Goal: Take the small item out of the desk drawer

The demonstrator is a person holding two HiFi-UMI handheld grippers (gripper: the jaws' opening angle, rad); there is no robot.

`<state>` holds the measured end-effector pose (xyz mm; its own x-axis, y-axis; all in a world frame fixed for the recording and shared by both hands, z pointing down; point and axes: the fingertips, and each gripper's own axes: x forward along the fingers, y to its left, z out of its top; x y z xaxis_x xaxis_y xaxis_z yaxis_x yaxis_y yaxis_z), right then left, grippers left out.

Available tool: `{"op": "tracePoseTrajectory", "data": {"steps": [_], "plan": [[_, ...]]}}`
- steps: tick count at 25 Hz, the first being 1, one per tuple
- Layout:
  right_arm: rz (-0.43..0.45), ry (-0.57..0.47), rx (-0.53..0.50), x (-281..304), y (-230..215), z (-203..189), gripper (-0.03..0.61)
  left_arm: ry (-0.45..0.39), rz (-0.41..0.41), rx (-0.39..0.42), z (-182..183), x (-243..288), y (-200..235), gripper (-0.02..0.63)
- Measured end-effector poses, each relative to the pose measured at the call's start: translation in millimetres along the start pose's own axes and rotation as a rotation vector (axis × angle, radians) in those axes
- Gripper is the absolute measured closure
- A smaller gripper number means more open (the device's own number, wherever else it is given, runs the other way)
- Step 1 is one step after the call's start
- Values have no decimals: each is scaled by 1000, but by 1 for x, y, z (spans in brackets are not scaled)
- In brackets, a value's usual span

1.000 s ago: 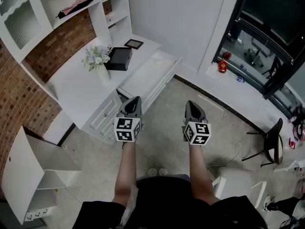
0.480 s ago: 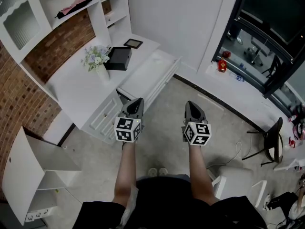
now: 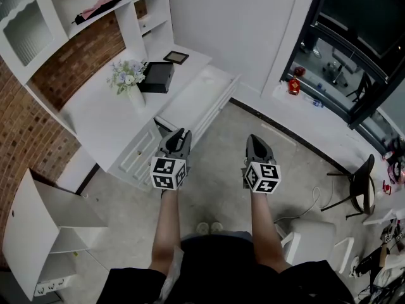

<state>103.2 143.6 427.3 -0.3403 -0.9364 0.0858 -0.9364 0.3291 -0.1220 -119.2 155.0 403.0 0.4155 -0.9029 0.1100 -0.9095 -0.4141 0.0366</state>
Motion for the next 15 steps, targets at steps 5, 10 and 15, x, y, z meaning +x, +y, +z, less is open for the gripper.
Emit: {"op": "tracePoseTrajectory", "data": {"steps": [5,10,15], "plan": [[-17,-3,-3,-2,2,3,580,-14,3,-13,3,-5,6,421],[-37,-16,-2,-11,6,4,580,-28,-4,-16,4,-14,8,396],[-57,-32,4,-20,11,2,580,-24,-21,5,1,-22,8,391]]}}
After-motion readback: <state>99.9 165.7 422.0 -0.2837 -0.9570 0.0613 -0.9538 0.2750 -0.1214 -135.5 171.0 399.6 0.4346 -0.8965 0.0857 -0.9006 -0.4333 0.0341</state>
